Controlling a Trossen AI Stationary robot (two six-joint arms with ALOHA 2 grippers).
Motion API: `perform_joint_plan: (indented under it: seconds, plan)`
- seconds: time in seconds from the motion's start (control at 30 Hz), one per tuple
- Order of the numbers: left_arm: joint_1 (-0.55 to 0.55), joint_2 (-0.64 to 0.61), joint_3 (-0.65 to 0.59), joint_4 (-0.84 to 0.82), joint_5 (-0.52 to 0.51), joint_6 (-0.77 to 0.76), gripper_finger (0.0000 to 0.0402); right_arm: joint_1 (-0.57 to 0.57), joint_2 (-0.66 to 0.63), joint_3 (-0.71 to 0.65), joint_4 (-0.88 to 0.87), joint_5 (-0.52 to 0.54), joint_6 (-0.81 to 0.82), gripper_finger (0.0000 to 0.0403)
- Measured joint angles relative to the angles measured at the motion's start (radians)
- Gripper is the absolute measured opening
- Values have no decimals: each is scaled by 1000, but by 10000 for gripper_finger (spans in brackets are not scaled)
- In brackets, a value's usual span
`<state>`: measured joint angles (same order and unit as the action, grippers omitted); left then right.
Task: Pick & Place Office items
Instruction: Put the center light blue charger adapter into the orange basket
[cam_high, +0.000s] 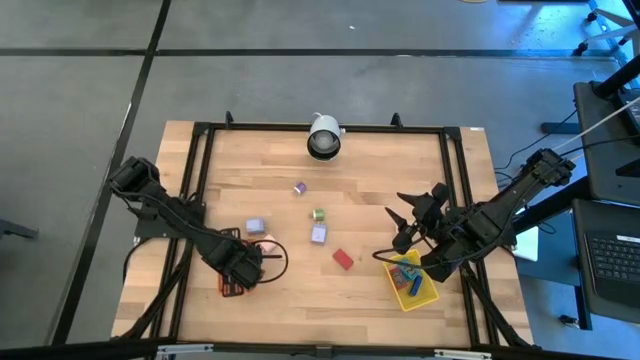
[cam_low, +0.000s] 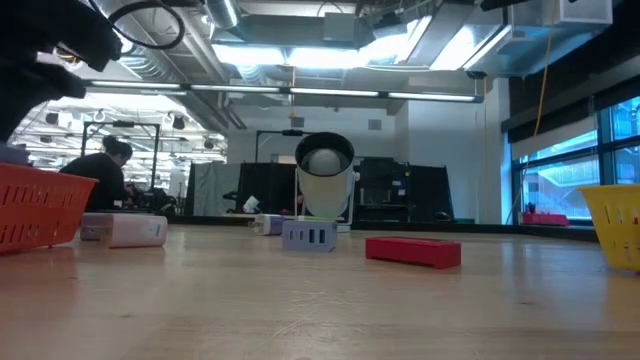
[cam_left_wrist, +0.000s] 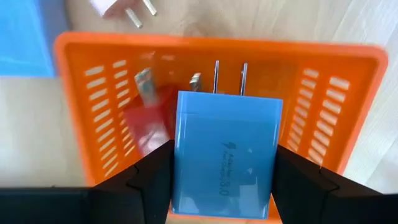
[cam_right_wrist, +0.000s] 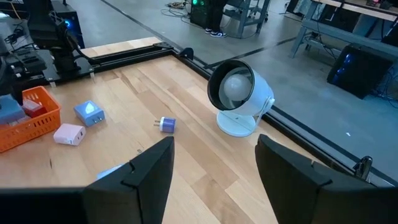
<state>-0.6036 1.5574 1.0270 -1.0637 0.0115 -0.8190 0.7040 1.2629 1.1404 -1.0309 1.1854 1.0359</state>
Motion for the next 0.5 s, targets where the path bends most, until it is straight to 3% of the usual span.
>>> perform_joint_plan:
  seconds: [0.2,0.5]
  plan:
    - [6,0,-66,61,9,-25,224,0,0,0,10,0,-2,224]
    - [59,0,-51,46,7,46,253,0,0,0,14,-8,-5,224]
